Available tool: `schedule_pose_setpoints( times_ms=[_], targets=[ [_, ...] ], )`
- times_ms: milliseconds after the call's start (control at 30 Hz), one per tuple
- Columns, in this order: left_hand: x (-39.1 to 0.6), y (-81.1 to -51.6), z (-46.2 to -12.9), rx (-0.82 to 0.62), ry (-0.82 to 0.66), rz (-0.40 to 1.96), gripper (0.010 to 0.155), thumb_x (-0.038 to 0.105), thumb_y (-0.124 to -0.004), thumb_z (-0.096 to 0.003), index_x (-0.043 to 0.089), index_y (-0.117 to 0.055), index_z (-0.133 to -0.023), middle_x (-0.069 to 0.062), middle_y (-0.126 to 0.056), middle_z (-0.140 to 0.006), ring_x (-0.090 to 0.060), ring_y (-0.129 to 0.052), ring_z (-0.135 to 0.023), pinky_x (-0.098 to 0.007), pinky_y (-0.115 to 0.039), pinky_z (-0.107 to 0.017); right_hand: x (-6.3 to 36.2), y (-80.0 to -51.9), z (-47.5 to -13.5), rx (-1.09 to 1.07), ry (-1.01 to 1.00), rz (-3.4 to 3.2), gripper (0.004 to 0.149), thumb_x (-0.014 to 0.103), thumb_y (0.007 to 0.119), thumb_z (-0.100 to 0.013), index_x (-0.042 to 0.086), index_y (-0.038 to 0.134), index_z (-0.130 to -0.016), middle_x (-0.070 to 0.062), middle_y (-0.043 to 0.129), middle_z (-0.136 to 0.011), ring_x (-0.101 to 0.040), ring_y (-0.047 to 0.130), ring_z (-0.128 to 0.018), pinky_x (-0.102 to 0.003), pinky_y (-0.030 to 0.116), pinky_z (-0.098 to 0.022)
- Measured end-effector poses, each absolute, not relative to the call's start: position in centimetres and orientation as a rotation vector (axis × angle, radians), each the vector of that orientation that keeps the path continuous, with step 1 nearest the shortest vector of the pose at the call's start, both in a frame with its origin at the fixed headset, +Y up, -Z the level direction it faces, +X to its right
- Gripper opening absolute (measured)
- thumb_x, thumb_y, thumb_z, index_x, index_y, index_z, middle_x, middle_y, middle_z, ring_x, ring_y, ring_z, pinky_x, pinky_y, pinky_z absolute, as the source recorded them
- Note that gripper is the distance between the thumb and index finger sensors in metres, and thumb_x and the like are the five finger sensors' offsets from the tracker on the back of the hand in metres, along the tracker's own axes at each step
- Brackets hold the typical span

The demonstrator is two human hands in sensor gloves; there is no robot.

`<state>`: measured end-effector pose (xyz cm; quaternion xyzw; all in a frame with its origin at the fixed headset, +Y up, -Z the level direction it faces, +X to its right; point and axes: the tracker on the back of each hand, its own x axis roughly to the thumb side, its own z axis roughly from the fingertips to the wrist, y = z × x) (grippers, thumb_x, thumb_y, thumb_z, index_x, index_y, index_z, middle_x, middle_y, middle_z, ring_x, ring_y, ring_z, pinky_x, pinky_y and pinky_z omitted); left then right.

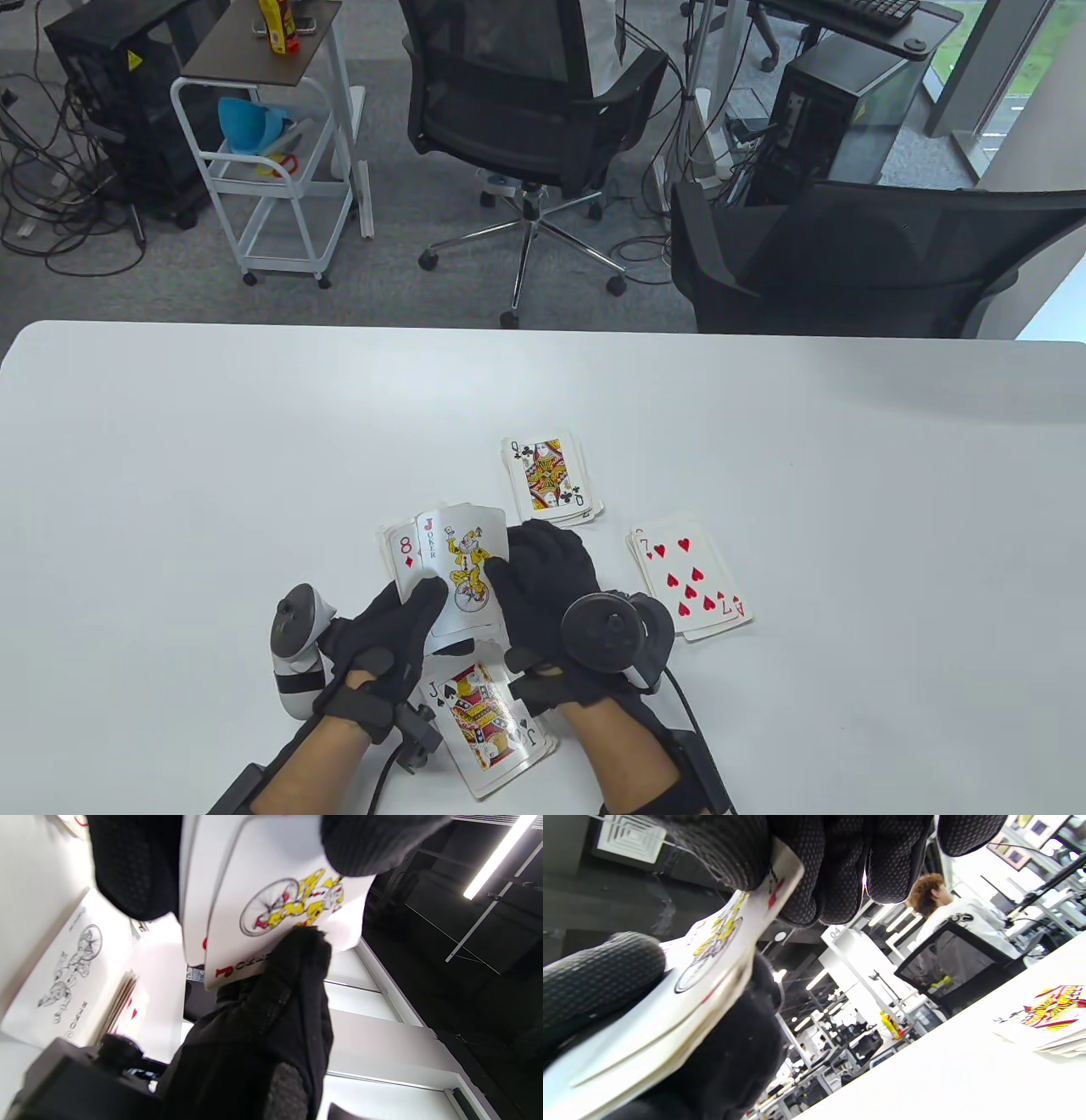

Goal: Playing card suit sorting

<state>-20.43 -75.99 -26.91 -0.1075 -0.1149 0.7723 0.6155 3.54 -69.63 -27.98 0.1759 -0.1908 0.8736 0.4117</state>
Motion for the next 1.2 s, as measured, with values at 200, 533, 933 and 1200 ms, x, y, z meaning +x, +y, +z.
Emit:
schedule_pose_setpoints(
  times_ms=[200, 533, 933, 1200],
  targets=[
    [-20.8, -76.0, -27.0, -0.240, -0.246, 1.783, 0.052, 0.053, -0.075, -0.0579, 0.026, -0.070, -0.101, -0.002, -0.088, -0.095, -0.030, -0.098, -0.078, -0.040, -0.092, -0.049, 6.2, -69.0, -28.9, 0.316, -0.486, 2.181, 0.040, 0.035, 0.084, -0.055, 0.010, 0.081, -0.086, -0.019, 0.074, -0.099, -0.049, 0.065, -0.095, -0.072, 0.047, -0.067],
    [-20.6, -75.8, -27.1, -0.235, -0.246, 1.787, 0.051, 0.053, -0.075, -0.0581, 0.026, -0.071, -0.101, -0.002, -0.088, -0.094, -0.030, -0.098, -0.078, -0.040, -0.092, -0.049, 11.7, -71.3, -31.5, -0.106, 0.149, 2.545, 0.037, 0.031, 0.083, -0.058, 0.007, 0.086, -0.086, -0.027, 0.058, -0.104, -0.058, 0.033, -0.101, -0.078, 0.024, -0.064],
    [-20.8, -76.0, -27.0, -0.250, -0.222, 1.767, 0.051, 0.052, -0.075, -0.0582, 0.025, -0.071, -0.101, -0.002, -0.088, -0.094, -0.030, -0.098, -0.078, -0.040, -0.092, -0.050, 6.0, -74.8, -32.2, -0.147, 0.229, 3.068, 0.041, 0.032, 0.089, -0.056, 0.004, 0.083, -0.085, -0.027, 0.057, -0.104, -0.056, 0.032, -0.101, -0.077, 0.019, -0.064],
    [-20.8, -76.1, -27.0, -0.258, -0.218, 1.772, 0.053, 0.053, -0.073, -0.0583, 0.023, -0.069, -0.102, -0.003, -0.088, -0.095, -0.030, -0.097, -0.078, -0.041, -0.092, -0.050, 6.3, -74.0, -31.6, -0.070, 0.107, 2.891, 0.050, 0.044, 0.082, -0.057, 0.003, 0.075, -0.086, -0.028, 0.059, -0.102, -0.057, 0.035, -0.099, -0.077, 0.022, -0.064]
  ],
)
